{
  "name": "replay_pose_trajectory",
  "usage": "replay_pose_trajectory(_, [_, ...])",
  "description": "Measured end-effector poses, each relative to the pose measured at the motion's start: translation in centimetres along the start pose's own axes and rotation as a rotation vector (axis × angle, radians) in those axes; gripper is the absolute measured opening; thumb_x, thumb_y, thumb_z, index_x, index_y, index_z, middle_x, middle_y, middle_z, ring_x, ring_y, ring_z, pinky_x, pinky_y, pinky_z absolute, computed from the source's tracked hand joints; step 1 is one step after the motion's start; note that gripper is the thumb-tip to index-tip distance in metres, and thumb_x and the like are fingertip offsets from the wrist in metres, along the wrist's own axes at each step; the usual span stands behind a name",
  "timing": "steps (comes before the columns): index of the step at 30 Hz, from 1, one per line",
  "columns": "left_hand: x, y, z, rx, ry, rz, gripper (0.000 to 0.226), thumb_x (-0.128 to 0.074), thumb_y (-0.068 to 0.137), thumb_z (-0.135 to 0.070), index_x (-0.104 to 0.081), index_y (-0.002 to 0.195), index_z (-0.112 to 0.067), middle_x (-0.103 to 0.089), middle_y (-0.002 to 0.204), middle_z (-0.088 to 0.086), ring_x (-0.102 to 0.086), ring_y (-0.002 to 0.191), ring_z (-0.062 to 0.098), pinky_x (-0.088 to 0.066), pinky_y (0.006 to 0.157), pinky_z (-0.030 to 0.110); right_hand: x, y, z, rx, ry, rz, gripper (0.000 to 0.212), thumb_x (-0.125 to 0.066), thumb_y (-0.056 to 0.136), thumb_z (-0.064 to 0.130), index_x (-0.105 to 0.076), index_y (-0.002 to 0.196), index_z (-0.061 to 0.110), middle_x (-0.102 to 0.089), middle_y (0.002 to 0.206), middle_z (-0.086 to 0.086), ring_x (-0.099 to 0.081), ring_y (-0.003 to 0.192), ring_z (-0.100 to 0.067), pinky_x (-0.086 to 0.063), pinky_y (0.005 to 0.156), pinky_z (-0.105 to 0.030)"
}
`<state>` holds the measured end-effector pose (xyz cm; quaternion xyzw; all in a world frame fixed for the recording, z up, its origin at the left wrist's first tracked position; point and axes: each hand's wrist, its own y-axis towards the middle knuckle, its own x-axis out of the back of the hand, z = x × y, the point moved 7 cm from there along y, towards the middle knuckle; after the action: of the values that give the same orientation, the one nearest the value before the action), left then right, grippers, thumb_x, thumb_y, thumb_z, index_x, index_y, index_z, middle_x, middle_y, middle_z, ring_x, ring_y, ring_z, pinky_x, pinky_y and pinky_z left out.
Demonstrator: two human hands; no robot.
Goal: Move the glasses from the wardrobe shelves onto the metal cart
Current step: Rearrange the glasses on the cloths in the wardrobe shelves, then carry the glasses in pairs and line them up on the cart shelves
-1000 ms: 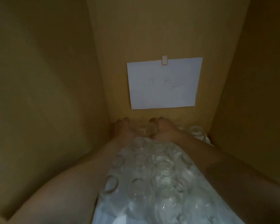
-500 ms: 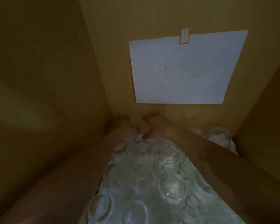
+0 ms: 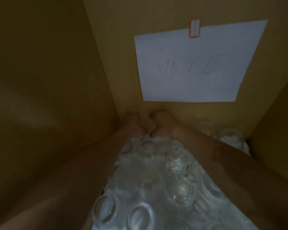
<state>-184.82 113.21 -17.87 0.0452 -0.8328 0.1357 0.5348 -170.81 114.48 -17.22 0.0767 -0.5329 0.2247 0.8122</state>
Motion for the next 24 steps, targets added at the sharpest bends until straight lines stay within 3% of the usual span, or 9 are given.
replay_pose_trajectory(2, [1.0,-1.1,-0.5,-0.003,-0.028,-0.049,0.051,-0.080,0.081,-0.033,-0.063,0.121,-0.006,-0.065,0.119,0.014,-0.063,0.112,0.034,-0.049,0.087,0.034,1.2,-0.7,0.5,-0.011,0.003,-0.045,0.059,-0.087,0.067,0.037,-0.066,0.118,0.014,-0.067,0.116,-0.004,-0.063,0.108,-0.020,-0.054,0.089,-0.033])
replay_pose_trajectory(5, [3.4,-3.1,-2.1,-0.069,-0.102,-0.142,0.055,-0.074,0.071,-0.052,-0.069,0.114,-0.017,-0.067,0.114,0.001,-0.064,0.102,0.025,-0.053,0.089,0.035,4.3,-2.8,1.6,-0.020,0.022,-0.170,0.040,-0.083,0.069,0.032,-0.065,0.103,0.021,-0.067,0.108,-0.001,-0.064,0.105,-0.018,-0.053,0.086,-0.030])
replay_pose_trajectory(10, [8.7,-7.6,-4.2,-0.148,-0.111,-0.252,0.041,-0.082,0.070,-0.023,-0.062,0.104,-0.012,-0.062,0.102,0.006,-0.064,0.092,0.024,-0.053,0.067,0.029,9.2,-8.6,3.6,-0.057,-0.044,-0.340,0.074,-0.086,0.069,0.035,-0.054,0.131,0.013,-0.056,0.119,-0.014,-0.061,0.103,-0.032,-0.055,0.084,-0.038])
replay_pose_trajectory(15, [13.1,-13.3,-5.2,-0.221,-0.265,-0.397,0.059,-0.086,0.069,-0.033,-0.061,0.118,-0.013,-0.062,0.115,0.012,-0.064,0.097,0.029,-0.058,0.078,0.034,13.0,-15.6,5.0,-0.156,0.051,-0.563,0.082,-0.087,0.072,0.037,-0.045,0.141,0.021,-0.044,0.111,-0.007,-0.057,0.107,-0.034,-0.042,0.079,-0.029])
replay_pose_trajectory(18, [15.1,-16.8,-5.4,-0.232,-0.430,-0.461,0.064,-0.085,0.069,-0.034,-0.060,0.126,-0.020,-0.056,0.120,0.010,-0.064,0.100,0.032,-0.057,0.086,0.037,14.2,-20.1,5.8,-0.221,0.144,-0.726,0.082,-0.087,0.070,0.031,-0.043,0.138,0.020,-0.040,0.113,-0.007,-0.057,0.107,-0.034,-0.045,0.078,-0.032])
replay_pose_trajectory(24, [16.6,-24.2,-4.8,-0.225,-0.948,-0.491,0.055,-0.087,0.066,-0.032,-0.054,0.109,-0.024,-0.046,0.114,0.003,-0.056,0.089,0.025,-0.056,0.078,0.035,14.3,-28.8,7.4,-0.379,0.340,-0.935,0.088,-0.086,0.072,0.027,-0.038,0.144,0.012,-0.031,0.138,-0.012,-0.049,0.120,-0.035,-0.049,0.096,-0.037])
